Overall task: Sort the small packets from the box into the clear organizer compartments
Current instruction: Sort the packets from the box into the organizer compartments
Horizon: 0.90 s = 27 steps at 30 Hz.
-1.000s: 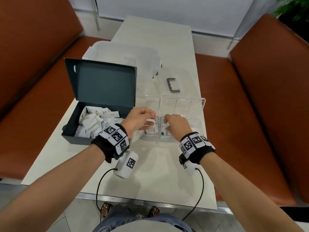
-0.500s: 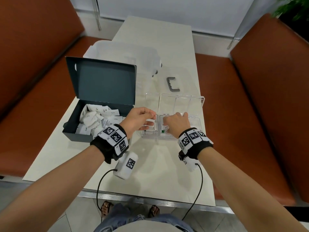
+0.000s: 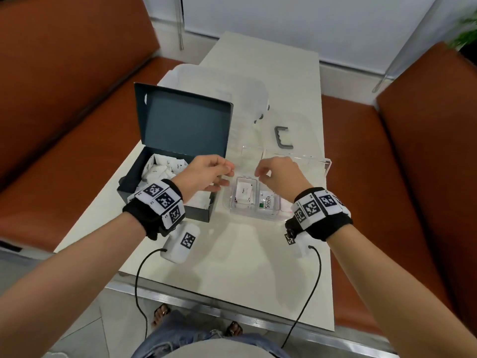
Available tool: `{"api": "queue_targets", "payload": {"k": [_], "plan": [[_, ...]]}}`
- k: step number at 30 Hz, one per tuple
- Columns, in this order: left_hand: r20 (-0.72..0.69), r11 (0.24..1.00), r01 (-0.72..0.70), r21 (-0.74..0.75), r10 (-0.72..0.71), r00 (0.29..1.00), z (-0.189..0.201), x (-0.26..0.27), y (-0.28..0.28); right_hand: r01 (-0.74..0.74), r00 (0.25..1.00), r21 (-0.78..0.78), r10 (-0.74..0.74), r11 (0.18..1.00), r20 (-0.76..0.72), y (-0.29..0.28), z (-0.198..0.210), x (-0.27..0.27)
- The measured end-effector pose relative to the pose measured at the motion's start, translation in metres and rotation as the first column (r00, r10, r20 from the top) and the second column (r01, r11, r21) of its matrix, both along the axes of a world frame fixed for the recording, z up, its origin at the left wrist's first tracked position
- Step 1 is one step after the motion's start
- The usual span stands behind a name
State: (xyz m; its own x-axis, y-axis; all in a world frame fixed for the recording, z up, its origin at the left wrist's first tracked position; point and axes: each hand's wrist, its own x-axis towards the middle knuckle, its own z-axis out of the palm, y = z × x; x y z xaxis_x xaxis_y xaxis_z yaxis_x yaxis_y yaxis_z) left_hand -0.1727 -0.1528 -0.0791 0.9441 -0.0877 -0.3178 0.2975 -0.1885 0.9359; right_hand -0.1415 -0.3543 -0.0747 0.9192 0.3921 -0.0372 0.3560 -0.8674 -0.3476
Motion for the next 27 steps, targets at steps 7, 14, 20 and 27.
{"api": "queue_targets", "payload": {"k": [7, 14, 20, 27], "plan": [[0.03, 0.757, 0.234, 0.611, -0.317, 0.948, -0.012, 0.021, 0.084, -0.13, 0.973, 0.222, 0.168, 0.966, -0.159, 0.093, -0.001, 0.001], [-0.296, 0.273, 0.468, 0.84, -0.493, 0.818, -0.046, 0.039, 0.141, -0.125, 0.905, -0.091, 0.076, 0.988, -0.418, 0.158, -0.042, 0.007], [-0.339, 0.181, 0.541, 0.821, -0.608, 0.718, -0.057, 0.038, 0.15, -0.136, 0.913, -0.27, 0.014, 0.953, -0.408, 0.179, -0.065, 0.004], [-0.168, 0.203, 0.42, 0.884, -0.701, 0.693, -0.067, 0.033, 0.148, -0.057, 0.908, -0.311, -0.08, 0.949, -0.41, 0.19, -0.072, 0.0]]}}
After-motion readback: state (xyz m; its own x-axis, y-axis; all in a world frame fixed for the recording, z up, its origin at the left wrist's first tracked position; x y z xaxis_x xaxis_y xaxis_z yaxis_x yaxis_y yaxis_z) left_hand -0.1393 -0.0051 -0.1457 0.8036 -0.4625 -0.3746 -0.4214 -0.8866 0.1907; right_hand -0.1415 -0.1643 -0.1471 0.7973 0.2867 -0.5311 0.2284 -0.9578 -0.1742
